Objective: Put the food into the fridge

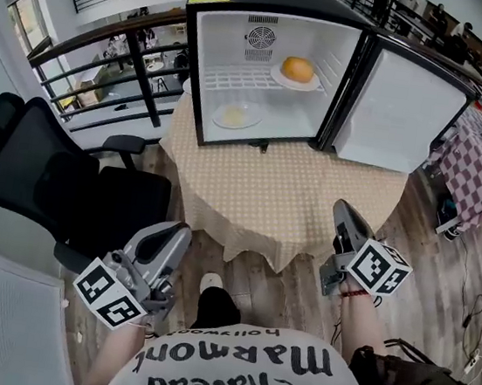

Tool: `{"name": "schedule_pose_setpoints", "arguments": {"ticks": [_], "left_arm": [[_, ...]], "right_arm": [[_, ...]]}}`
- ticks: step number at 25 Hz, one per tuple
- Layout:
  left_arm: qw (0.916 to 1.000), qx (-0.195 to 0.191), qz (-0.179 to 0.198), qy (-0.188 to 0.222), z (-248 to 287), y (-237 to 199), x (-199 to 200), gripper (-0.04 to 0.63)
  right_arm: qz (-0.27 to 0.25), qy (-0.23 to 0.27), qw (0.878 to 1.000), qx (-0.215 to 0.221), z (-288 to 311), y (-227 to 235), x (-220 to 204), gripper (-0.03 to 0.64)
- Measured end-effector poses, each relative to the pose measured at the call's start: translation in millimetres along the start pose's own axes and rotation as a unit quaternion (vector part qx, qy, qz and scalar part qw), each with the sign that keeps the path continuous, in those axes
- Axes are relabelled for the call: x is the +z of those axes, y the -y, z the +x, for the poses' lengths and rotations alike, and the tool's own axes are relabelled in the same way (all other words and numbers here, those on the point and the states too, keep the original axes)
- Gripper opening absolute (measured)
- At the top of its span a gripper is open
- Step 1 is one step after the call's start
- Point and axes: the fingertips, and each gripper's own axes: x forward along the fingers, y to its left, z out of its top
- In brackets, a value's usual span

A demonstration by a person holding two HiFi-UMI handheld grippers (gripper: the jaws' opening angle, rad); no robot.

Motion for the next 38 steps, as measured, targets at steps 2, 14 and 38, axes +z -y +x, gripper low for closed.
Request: {"name": "schedule_pose_setpoints", "arguments": {"ticks": [2,14,38], "left_arm": [[1.0000,0.002,-0.006,0.001,-9.3,12.9,0.0,0.005],[0.9994,-0.025,-0.020,-0.015,-57.1,69.3,2.3,0.005],[0.9984,-0.052,-0.014,0.015,-100.0,81.7,32.2,0.005]], "right_arm": [[-0.021,-0.004,1.000,0.007,-20.5,-10.7,-2.6,0.017],[-0.041,0.048,0.998,-0.003,-97.8,-48.6,24.7,0.015],[-0.053,0.047,0.997,-0.002,-140.0,-101.4,29.6,0.015]]}}
